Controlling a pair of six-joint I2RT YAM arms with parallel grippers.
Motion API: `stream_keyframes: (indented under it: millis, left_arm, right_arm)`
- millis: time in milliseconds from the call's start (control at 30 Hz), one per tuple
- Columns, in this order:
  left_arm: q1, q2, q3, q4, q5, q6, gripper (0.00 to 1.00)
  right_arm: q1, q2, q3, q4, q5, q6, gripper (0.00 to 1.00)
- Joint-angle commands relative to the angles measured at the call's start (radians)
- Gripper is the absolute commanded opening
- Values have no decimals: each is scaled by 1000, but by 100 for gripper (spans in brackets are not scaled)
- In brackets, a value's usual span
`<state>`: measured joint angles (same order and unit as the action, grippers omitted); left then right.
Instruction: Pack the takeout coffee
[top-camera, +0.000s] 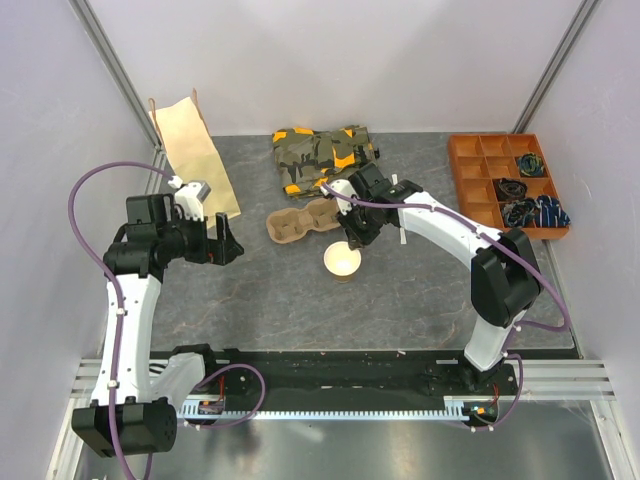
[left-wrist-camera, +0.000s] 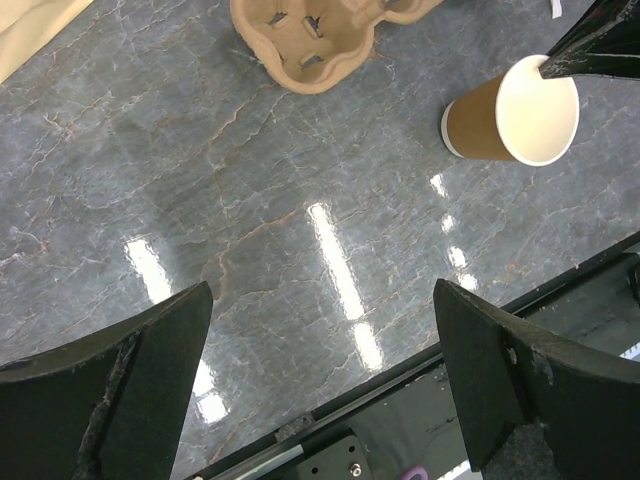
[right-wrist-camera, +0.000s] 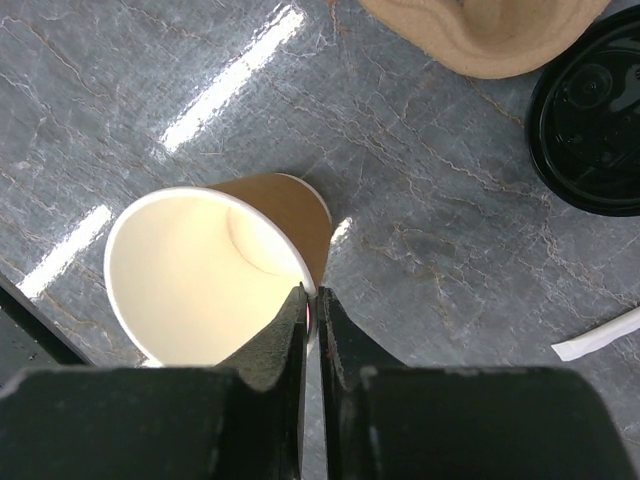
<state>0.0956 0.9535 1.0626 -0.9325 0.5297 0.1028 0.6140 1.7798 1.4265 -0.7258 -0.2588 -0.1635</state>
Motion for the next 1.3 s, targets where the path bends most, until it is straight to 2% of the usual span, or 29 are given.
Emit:
stream_keyframes:
  millis: [0,167,267,433,667,933,1067,1267]
  left_arm:
    - [-2,8,31,17,27,38,100]
    - [-2,7,48,4,47,63,100]
    - [-4,7,59,1,56,66,100]
    - [-2,11,83,-22,81,86,100]
    - [-2,8,140,-58,151,196,100]
    - [-4,17,194,-60,156,313,100]
    - [-16,45,159,-54,216,298,100]
    - [-33,59,122,-29,191,302,100]
  right_arm:
    - [1,-11,-9,19,6,-1,15]
    - [3,-8,-1,16,13,5,28]
    - [3,-14,17,3,19,5,44]
    - [-19,-62,104,-35,36,-8,54]
    - [-198,-117,249,-78,-37,-22,73]
    - [-298,-37,233,-32,61,-24,77]
    - [-301,4,172,74,157,12,71]
    - [-304,96,176,109,153,50,66]
